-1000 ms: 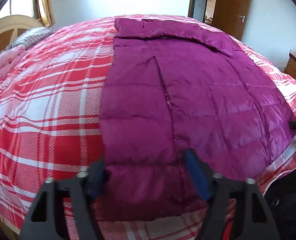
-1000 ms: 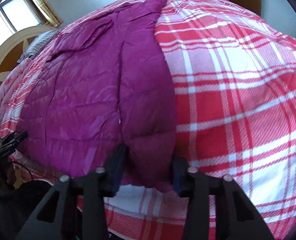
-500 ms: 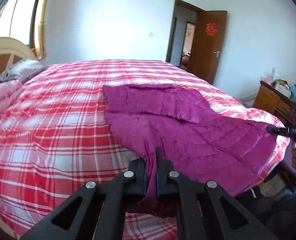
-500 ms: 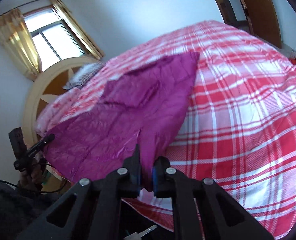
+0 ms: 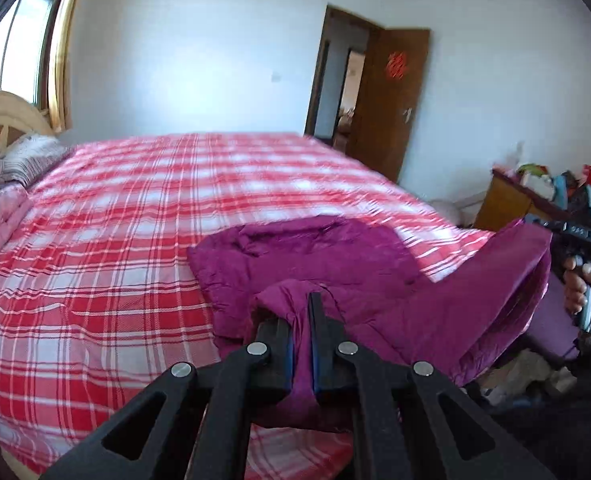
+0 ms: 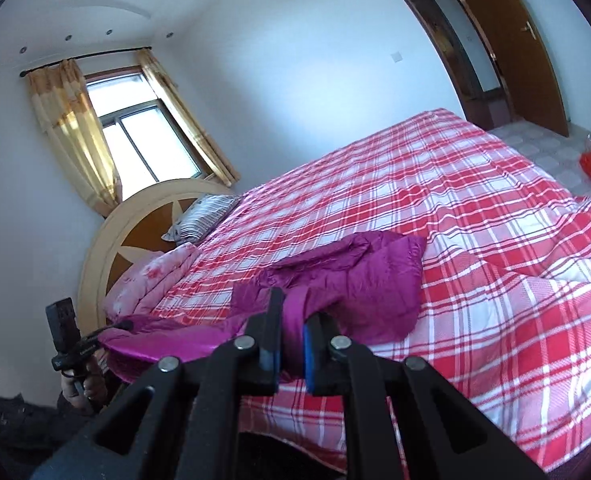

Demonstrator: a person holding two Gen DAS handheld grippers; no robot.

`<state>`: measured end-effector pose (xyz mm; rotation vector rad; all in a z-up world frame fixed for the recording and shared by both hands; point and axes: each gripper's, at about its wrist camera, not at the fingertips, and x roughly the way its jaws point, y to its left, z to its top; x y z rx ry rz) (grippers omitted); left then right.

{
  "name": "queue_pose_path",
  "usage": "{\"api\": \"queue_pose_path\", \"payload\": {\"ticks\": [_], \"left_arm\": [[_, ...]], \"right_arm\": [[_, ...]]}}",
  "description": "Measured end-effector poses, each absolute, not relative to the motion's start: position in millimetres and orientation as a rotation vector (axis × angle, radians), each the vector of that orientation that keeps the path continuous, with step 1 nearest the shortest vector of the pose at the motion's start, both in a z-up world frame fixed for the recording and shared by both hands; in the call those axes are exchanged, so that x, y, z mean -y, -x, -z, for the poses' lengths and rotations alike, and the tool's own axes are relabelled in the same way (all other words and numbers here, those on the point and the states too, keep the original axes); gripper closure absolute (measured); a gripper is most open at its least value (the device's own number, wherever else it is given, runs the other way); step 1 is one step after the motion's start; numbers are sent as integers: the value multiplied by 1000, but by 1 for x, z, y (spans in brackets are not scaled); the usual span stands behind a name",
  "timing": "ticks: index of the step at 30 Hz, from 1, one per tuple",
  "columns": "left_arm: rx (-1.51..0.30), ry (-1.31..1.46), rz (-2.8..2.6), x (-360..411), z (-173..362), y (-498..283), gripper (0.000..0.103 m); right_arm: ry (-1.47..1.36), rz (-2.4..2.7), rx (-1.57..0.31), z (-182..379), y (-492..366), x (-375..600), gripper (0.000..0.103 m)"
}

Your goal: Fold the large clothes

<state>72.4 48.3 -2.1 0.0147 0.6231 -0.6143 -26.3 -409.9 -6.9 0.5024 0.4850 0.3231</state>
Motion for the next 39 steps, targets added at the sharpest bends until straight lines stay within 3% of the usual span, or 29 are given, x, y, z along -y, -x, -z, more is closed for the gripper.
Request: {"api": "queue_pose_path", "payload": {"ticks": [10, 17, 20, 22, 27, 29, 32, 34, 39], "left_arm": [[-804, 93, 444, -24, 57, -242, 88], [-950, 153, 413, -12, 94, -310, 79], [-962, 166, 404, -27, 104, -308, 66], [-899, 158, 335, -52, 101, -299, 35], [-778, 251, 183, -94, 81, -286, 33], [-721, 209, 177, -77, 68, -278, 33], [-642, 81, 202, -29, 51, -267, 31], [-637, 39, 244, -1, 49, -264, 25], [-649, -110, 237, 70, 82, -294, 25]], "right_arm": [[-555, -217, -566, 37, -129, 439, 92], [-546, -133, -697, 89, -226, 452, 92], [-583, -117, -749, 114, -245, 462, 92], [-586, -107, -766, 123, -248, 464, 92], [-581, -90, -829, 144, -264, 465, 90], [-588, -80, -829, 145, -275, 464, 81], [-600, -41, -791, 133, -280, 461, 55], [-561, 19, -728, 119, -275, 453, 11], [-413, 18, -678, 111, -275, 405, 9]]}}
